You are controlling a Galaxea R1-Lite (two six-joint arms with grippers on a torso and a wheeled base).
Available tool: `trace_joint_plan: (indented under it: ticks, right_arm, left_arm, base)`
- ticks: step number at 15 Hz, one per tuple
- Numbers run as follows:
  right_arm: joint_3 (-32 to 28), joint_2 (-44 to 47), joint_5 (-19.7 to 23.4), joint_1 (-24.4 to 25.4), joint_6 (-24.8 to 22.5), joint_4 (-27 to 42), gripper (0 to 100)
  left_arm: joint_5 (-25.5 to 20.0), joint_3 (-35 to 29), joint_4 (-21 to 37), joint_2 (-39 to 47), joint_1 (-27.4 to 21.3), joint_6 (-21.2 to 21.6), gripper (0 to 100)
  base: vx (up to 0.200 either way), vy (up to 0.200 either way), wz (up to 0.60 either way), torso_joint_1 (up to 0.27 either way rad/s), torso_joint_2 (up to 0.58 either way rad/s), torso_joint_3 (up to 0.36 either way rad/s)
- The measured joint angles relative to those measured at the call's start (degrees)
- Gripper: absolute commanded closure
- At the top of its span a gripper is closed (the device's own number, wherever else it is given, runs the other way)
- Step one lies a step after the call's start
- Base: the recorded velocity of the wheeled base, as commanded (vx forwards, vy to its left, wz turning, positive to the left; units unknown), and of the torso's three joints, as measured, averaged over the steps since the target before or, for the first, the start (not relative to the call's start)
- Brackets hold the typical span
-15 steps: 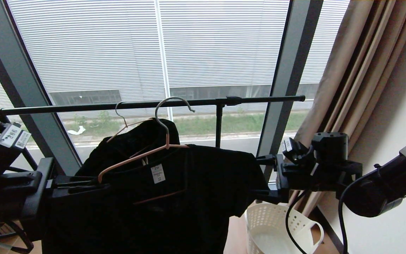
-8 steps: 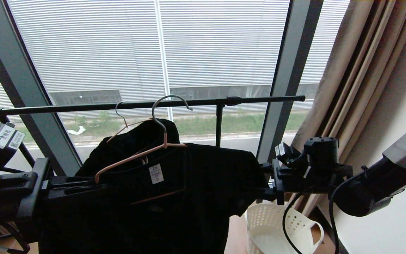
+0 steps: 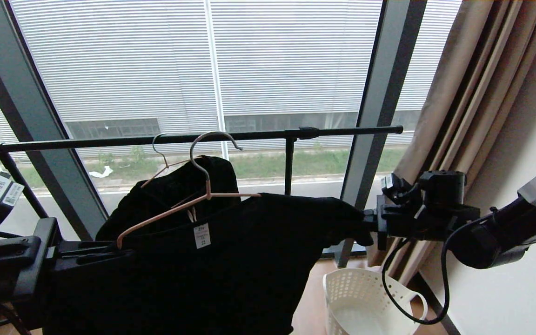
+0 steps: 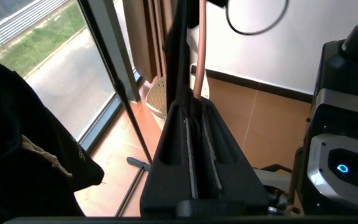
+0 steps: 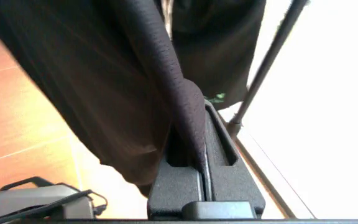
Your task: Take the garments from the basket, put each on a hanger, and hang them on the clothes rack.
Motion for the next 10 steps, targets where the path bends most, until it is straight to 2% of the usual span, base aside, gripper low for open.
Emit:
trace_joint_plan:
  ticks: [6,7,10]
  right_arm:
    - [-1.16,0.66,0.13,-1.82,0.1,0.2,100]
    - [-0.96,0.61,0.13,-1.68,0.11,0.61,0]
    - [0.3,0.13,-0.04,-0.96,-0.28,0.77,0]
  left_arm:
    - [-0.07,0.39,0.04,-0.37,1.35,0.0,100]
    - [-0.05,0.52,0.04,-0.39,1.39,-0.01,100]
    - [-0.05,1.62,-0.02,-0.41,1.61,-0.09,100]
  base:
    - [0.0,0.0,0.0,0.0,0.0,0.0]
    - [0.0,0.0,0.0,0.0,0.0,0.0]
    - [0.0,0.0,0.0,0.0,0.0,0.0]
